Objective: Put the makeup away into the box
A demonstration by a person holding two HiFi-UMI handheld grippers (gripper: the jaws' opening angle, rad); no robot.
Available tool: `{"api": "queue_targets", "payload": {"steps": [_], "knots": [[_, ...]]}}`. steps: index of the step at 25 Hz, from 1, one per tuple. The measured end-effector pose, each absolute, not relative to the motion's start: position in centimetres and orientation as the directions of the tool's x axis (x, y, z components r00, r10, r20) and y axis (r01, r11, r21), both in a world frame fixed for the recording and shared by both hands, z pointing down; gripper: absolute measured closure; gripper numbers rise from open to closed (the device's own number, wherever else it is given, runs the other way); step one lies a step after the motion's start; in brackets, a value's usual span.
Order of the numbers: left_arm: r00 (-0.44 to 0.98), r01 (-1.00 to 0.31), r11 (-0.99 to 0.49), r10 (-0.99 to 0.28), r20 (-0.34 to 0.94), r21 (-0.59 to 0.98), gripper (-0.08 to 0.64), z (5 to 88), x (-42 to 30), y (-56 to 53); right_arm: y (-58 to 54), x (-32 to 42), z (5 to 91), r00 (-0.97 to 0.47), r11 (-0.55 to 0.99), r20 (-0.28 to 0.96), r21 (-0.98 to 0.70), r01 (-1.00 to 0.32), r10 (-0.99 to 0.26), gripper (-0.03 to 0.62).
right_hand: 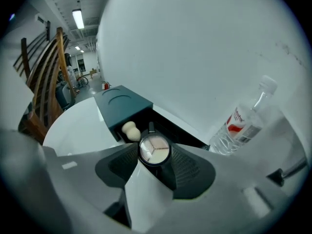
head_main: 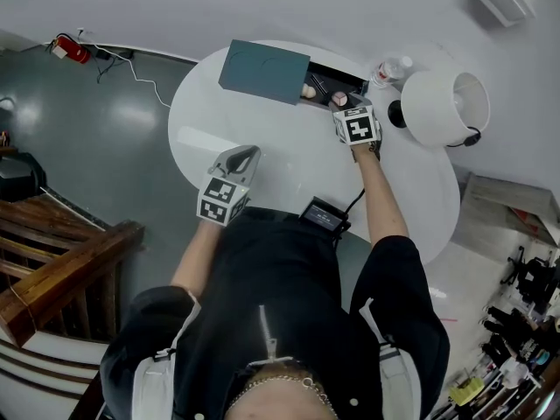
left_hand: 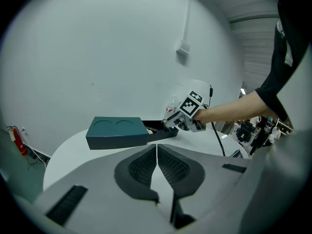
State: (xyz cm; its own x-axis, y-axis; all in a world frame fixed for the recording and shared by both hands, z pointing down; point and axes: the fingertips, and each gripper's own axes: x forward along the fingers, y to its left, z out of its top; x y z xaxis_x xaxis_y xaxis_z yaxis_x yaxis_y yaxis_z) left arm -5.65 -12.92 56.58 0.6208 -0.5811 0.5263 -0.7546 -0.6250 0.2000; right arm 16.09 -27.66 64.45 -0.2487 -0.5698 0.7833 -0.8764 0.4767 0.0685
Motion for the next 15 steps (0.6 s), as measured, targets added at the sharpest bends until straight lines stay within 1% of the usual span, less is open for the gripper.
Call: {"api": "queue_targets", "payload": {"steps": [4, 9, 15], "knots": [[0.606, -0.767, -0.609, -0.586, 0.538, 0.200, 0.545, 56.8, -6.1, -13.1, -29.6, 17.9, 66.6, -0.189, 0.424, 0.850, 0.044, -0.905, -0.491, 0.385], [0.584, -0.786, -0.585, -0.596, 0.551, 0.201, 0.545, 57.3, -6.9, -13.2, -30.8, 18.8, 69.5, -0.122, 0.423, 0.915, 0.058, -0.904, -0.385, 0.385], [0.559, -0.807, -0.554, -0.606, 0.566, 0.203, 0.545, 57.6, -8.2, -13.4, -31.3, 18.8, 72.1, -0.122, 0.409, 0.944, 0.015, -0.912, -0.308, 0.383]]}}
